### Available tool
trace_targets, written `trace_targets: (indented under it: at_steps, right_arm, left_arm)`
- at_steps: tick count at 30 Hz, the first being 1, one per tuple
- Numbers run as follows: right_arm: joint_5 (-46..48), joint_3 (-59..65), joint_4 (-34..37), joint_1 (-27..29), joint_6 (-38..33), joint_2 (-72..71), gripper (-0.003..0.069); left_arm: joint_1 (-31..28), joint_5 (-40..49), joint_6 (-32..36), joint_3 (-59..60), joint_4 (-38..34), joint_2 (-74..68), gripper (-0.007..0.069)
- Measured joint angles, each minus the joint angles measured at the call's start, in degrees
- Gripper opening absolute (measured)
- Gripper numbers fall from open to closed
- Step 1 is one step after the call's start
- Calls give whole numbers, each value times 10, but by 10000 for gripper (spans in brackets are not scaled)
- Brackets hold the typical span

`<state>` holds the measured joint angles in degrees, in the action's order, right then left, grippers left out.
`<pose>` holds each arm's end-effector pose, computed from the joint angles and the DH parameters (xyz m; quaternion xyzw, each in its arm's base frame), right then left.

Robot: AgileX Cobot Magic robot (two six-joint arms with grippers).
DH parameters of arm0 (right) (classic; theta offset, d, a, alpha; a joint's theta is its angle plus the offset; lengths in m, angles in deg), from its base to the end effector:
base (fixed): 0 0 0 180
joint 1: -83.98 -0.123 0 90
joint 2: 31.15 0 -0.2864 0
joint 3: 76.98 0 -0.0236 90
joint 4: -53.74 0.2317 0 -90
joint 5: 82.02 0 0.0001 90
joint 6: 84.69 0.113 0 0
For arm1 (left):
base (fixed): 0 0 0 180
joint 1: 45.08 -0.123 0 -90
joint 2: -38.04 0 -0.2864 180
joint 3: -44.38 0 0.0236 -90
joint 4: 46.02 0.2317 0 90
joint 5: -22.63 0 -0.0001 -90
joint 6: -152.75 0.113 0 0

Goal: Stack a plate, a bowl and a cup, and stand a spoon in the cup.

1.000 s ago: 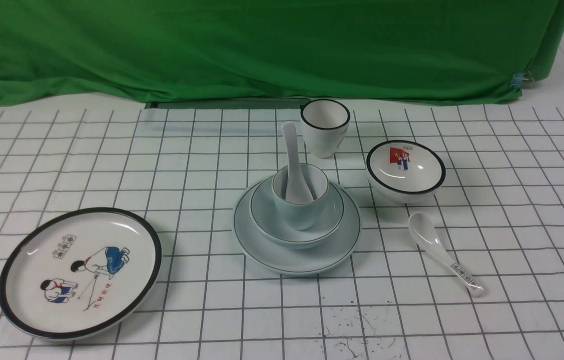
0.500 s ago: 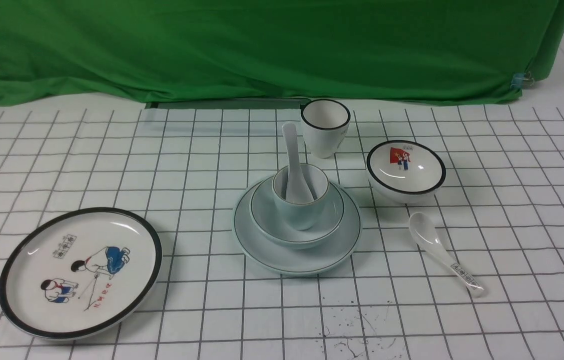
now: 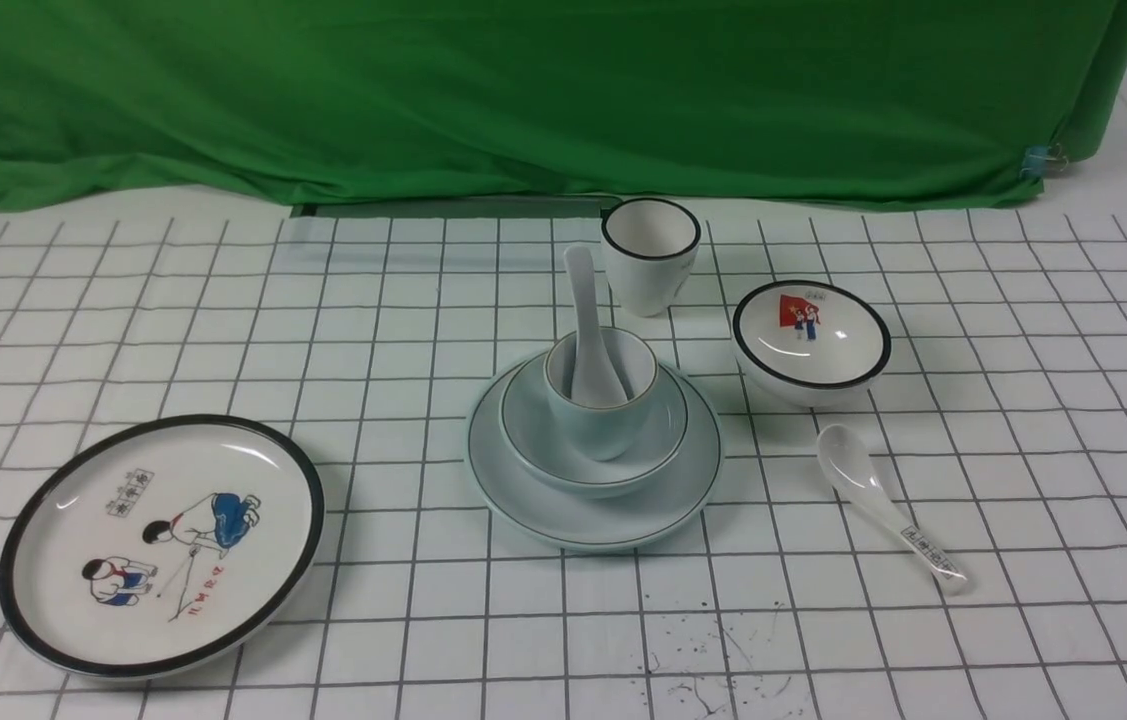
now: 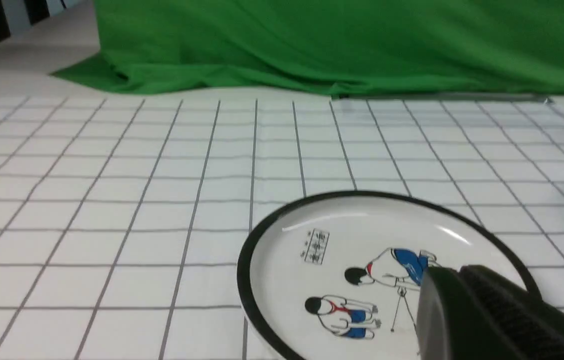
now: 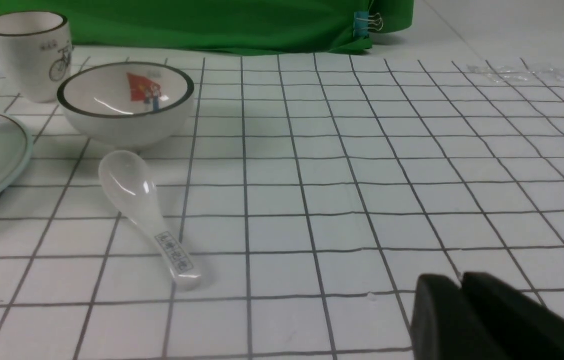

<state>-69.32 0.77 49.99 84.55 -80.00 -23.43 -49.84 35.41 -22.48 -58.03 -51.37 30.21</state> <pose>0.0571 -0.0022 0.1872 0.0153 0.7554 -0.0028 0.6551 0.0572 0.0024 0.1879 -0.0276 0.7550 0.0169 0.6549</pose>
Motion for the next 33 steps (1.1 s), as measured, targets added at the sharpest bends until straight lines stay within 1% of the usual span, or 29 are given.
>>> trace_targets:
  at_steps: [6, 18, 33]
  right_arm:
    - [0, 0, 0, 0, 0, 0, 112]
    - [0, 0, 0, 0, 0, 0, 125]
    - [0, 0, 0, 0, 0, 0, 161]
  left_arm:
    - [0, 6, 13, 0, 3, 0, -29]
    - [0, 6, 14, 0, 10, 0, -29]
    - [0, 6, 15, 0, 10, 0, -29]
